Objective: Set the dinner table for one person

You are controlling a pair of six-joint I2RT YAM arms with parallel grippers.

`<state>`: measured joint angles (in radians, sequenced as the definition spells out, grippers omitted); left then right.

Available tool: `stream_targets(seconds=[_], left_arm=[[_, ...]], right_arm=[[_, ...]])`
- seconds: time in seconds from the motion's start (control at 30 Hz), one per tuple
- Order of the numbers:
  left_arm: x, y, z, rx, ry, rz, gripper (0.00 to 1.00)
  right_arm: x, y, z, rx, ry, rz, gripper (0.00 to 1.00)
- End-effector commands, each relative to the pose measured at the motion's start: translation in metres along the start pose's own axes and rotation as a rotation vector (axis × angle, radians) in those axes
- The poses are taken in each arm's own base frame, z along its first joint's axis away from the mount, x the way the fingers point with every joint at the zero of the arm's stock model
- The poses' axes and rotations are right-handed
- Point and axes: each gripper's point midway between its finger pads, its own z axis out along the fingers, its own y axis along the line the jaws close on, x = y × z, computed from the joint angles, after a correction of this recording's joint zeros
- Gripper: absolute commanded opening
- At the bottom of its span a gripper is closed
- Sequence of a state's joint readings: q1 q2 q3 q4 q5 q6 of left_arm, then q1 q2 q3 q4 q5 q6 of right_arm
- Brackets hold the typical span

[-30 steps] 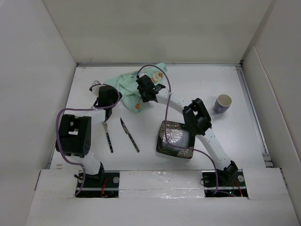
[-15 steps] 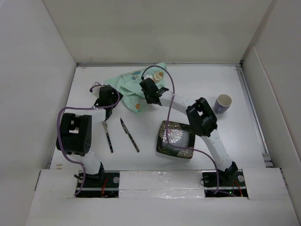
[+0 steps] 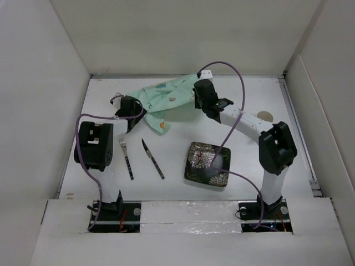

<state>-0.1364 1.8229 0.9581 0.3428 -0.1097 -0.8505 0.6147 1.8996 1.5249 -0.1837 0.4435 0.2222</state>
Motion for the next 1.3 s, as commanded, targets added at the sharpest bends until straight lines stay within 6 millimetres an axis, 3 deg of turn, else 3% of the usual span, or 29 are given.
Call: stream_targets(seconds=[0.0, 0.07, 0.1, 0.13, 0.17, 0.23, 0.3, 0.4, 0.43, 0.5, 0.53, 0.57, 0.6, 0.63, 0.67, 0.73, 0.77, 0.8, 0.9, 1.0, 1.03, 1.07, 1.1, 1.13, 1.17, 1.23, 1.27], left_arm=[[-0.01, -0.016, 0.007, 0.019, 0.008, 0.043, 0.54], [-0.012, -0.019, 0.013, 0.015, 0.008, 0.059, 0.5], [-0.01, -0.023, 0.014, 0.017, 0.007, 0.068, 0.46], [-0.015, -0.029, 0.017, 0.026, -0.006, 0.068, 0.38], [-0.013, -0.025, 0.021, 0.013, 0.002, 0.077, 0.2], [-0.023, -0.036, 0.026, 0.012, -0.018, 0.081, 0.03], [-0.027, -0.042, 0.028, 0.013, -0.012, 0.098, 0.0], [-0.071, -0.078, 0.011, 0.062, -0.09, 0.127, 0.0], [-0.099, -0.106, -0.002, 0.109, -0.147, 0.139, 0.0], [-0.13, -0.136, -0.028, 0.144, -0.199, 0.168, 0.0], [-0.167, -0.174, -0.054, 0.21, -0.274, 0.209, 0.0], [-0.167, -0.174, -0.056, 0.175, -0.238, 0.249, 0.0], [-0.18, -0.185, -0.065, 0.176, -0.252, 0.277, 0.0], [-0.217, -0.217, -0.098, 0.219, -0.337, 0.317, 0.0], [-0.205, -0.21, -0.09, 0.161, -0.282, 0.365, 0.0], [-0.221, -0.223, -0.112, 0.131, -0.346, 0.396, 0.0], [-0.22, -0.217, -0.111, 0.103, -0.344, 0.434, 0.0], [-0.217, -0.213, -0.109, 0.092, -0.335, 0.446, 0.03], [-0.192, -0.186, -0.084, 0.032, -0.264, 0.474, 0.09], [-0.148, -0.147, -0.034, -0.049, -0.132, 0.526, 0.06], [-0.152, -0.151, -0.036, -0.04, -0.143, 0.523, 0.06], [-0.133, -0.132, -0.013, -0.092, -0.072, 0.55, 0.05], [-0.128, -0.125, -0.003, -0.118, -0.048, 0.583, 0.07], [-0.131, -0.135, -0.003, -0.115, -0.057, 0.597, 0.15], [-0.116, -0.114, 0.014, -0.18, 0.0, 0.62, 0.36], [-0.105, -0.105, 0.018, -0.21, 0.022, 0.622, 0.52], [-0.114, -0.118, 0.01, -0.164, -0.024, 0.599, 0.64]], right_arm=[[-0.03, -0.025, -0.013, 0.038, -0.102, 0.105, 0.0], [-0.025, -0.034, -0.018, 0.035, -0.102, 0.126, 0.0], [-0.035, -0.034, -0.025, 0.023, -0.132, 0.14, 0.0], [-0.037, -0.039, -0.027, 0.029, -0.138, 0.147, 0.0], [-0.035, -0.042, -0.028, 0.039, -0.137, 0.146, 0.0], [-0.04, -0.047, -0.032, 0.042, -0.146, 0.157, 0.0], [-0.044, -0.052, -0.034, 0.043, -0.151, 0.164, 0.0], [-0.055, -0.065, -0.038, 0.055, -0.169, 0.193, 0.0], [-0.058, -0.072, -0.038, 0.061, -0.176, 0.196, 0.0], [-0.068, -0.081, -0.045, 0.067, -0.193, 0.217, 0.0], [-0.073, -0.087, -0.049, 0.074, -0.204, 0.23, 0.0], [-0.079, -0.087, -0.056, 0.06, -0.224, 0.237, 0.0], [-0.081, -0.092, -0.059, 0.063, -0.235, 0.24, 0.0], [-0.074, -0.093, -0.059, 0.061, -0.222, 0.24, 0.0], [-0.072, -0.093, -0.062, 0.057, -0.217, 0.248, 0.0], [-0.061, -0.094, -0.068, 0.049, -0.2, 0.265, 0.0], [-0.035, -0.094, -0.064, 0.049, -0.155, 0.259, 0.0], [-0.033, -0.094, -0.068, 0.036, -0.167, 0.271, 0.0], [0.009, -0.088, -0.065, 0.03, -0.103, 0.256, 0.0], [0.046, -0.078, -0.061, 0.003, -0.023, 0.243, 0.0], [0.047, -0.078, -0.061, 0.003, -0.02, 0.243, 0.0], [0.055, -0.074, -0.061, -0.001, -0.006, 0.232, 0.0], [0.053, -0.073, -0.058, 0.0, -0.02, 0.238, 0.0], [0.057, -0.069, -0.057, -0.002, -0.008, 0.233, 0.0], [0.06, -0.064, -0.055, -0.006, 0.002, 0.225, 0.0], [0.07, -0.061, -0.056, -0.004, 0.018, 0.219, 0.0], [0.072, -0.06, -0.057, -0.012, 0.024, 0.223, 0.0]])
